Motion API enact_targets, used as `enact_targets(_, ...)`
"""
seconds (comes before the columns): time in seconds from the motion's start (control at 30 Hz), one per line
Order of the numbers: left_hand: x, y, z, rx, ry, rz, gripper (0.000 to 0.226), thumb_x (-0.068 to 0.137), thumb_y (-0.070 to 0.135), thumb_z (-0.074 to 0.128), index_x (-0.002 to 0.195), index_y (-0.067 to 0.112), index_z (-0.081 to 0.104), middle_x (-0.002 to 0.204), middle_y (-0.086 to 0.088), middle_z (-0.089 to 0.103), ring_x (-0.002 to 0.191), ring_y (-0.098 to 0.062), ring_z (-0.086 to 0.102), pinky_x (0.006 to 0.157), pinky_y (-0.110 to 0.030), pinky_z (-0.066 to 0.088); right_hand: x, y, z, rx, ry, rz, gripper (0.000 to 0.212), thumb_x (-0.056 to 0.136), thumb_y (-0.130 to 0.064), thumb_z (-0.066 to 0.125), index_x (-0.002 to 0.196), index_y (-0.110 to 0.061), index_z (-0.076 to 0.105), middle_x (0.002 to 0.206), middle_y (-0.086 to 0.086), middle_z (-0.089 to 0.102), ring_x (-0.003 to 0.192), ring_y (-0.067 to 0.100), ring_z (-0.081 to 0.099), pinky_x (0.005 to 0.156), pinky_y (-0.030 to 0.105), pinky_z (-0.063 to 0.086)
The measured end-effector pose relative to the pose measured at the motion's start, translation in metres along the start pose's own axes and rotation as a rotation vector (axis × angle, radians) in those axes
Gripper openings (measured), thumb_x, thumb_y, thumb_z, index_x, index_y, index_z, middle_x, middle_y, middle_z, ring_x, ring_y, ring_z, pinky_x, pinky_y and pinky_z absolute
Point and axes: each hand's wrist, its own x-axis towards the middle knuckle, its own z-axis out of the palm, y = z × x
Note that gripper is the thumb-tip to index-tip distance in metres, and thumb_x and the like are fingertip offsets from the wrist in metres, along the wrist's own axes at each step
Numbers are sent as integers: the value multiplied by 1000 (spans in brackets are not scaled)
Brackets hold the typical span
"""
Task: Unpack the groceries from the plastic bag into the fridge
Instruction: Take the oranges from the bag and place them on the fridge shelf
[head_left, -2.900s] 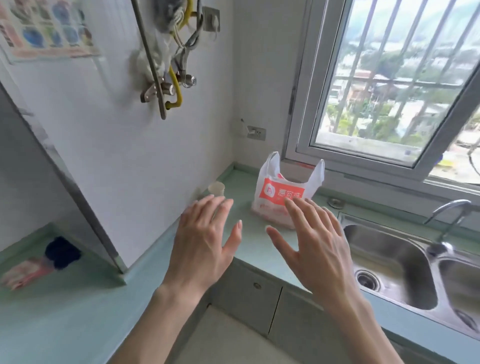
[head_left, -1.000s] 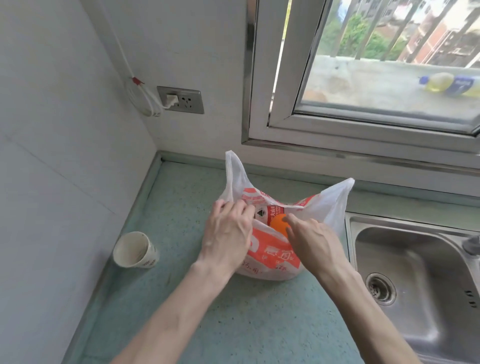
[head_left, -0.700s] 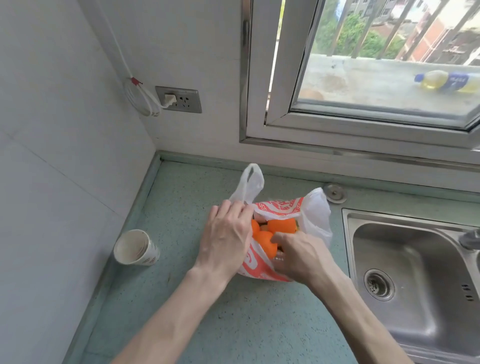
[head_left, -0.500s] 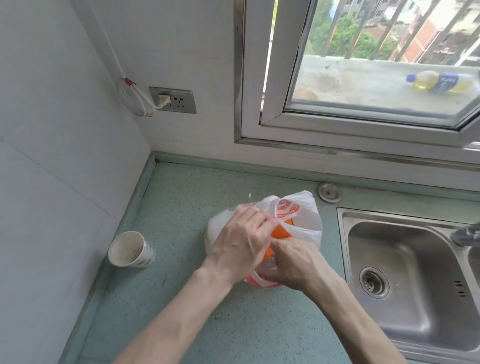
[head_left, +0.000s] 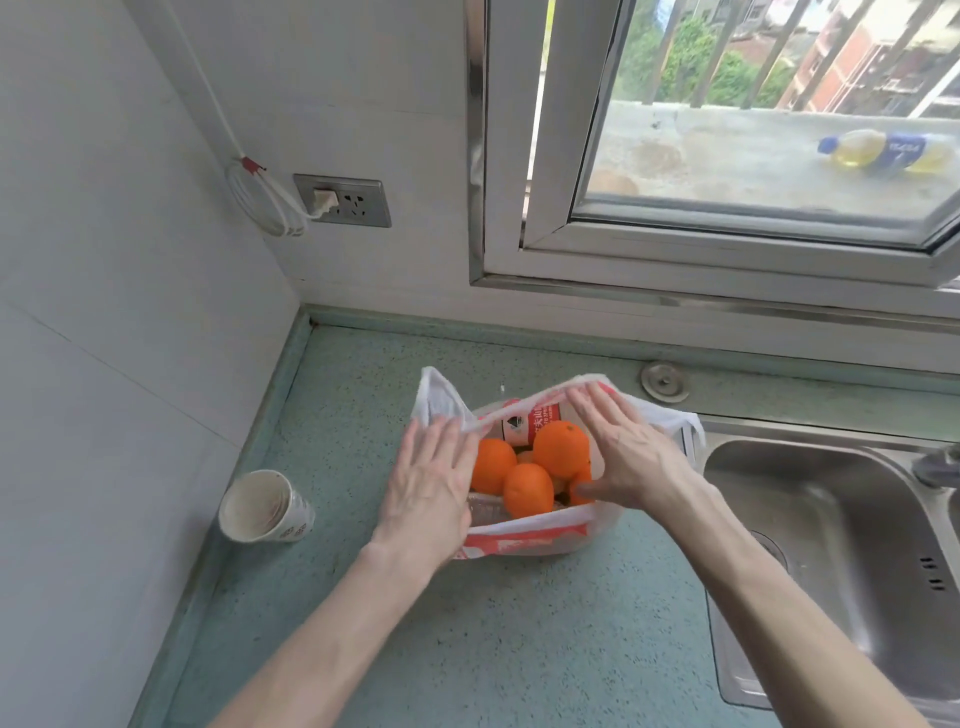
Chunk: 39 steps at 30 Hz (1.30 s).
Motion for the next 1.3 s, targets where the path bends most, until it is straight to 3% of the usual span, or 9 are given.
enact_targets(0.1,-3,-13,0,85,-68,-77,98,98,47,55,164,12,-8,170,-22,-17,157,-39,-19,127,-59,-5,6,-3,-6,11,61,21,144,68,-63,82,159,-36,-26,167,-6,-34,160,21,-13,122,49,34)
enact_targets(0.23,-8,-20,-4,86,-7,-106,107,93,56,57,164,8,-9,169,-25,-20,156,-43,-22,125,-64,-5,2,-7,-11,-21,119,18,139,73,-61,80,161,-30,-24,167,2,-36,161,25,-6,125,44,29)
enact_targets(0.37,-3,-9,-6,-116,233,96,90,82,37,78,157,8,38,158,-18,40,150,-35,36,126,-55,24,-6,-17,-6,-3,292,-122,94,86,-34,77,162,-20,24,169,9,21,151,29,33,118,40,38)
enact_targets(0.5,14,2,2,-263,254,134,70,88,28,75,150,10,48,149,-11,55,139,-27,52,123,-41,36,-9,-18,1,-43,231,-204,61,94,-29,69,150,-22,46,152,1,50,140,23,48,111,36,42)
enact_targets(0.67,31,-17,13,-95,-8,-76,101,94,62,51,165,16,-4,174,-12,-1,161,-30,-4,131,-51,2,-7,8,0,-108,23,29,125,74,-75,68,165,-30,-4,174,9,4,160,31,4,128,46,15)
enact_targets(0.8,36,-22,5,-73,-28,-78,114,90,68,52,163,13,-15,170,-14,-18,158,-31,-19,130,-48,-3,-6,13,-3,-109,25,101,139,68,-85,66,163,-28,-17,173,11,-14,160,33,-9,130,47,7)
enact_targets(0.93,26,-13,2,-201,175,61,99,88,50,68,164,11,19,170,-15,21,160,-30,15,131,-45,12,-6,-2,-2,-72,103,-12,115,81,-68,69,166,-25,4,173,7,13,160,28,10,127,43,18)
enact_targets(1.07,23,6,9,-325,229,254,60,83,21,78,139,12,58,135,-7,63,128,-24,59,118,-40,43,1,-19,5,-59,95,-126,81,92,-47,67,160,-24,29,165,3,35,152,24,32,120,38,27)
enact_targets(1.3,29,30,15,-275,241,257,56,77,7,74,132,10,62,113,-9,63,101,-28,62,91,-41,54,19,-22,18,-78,46,-68,54,91,-38,64,139,-21,46,147,4,49,129,31,52,100,40,42)
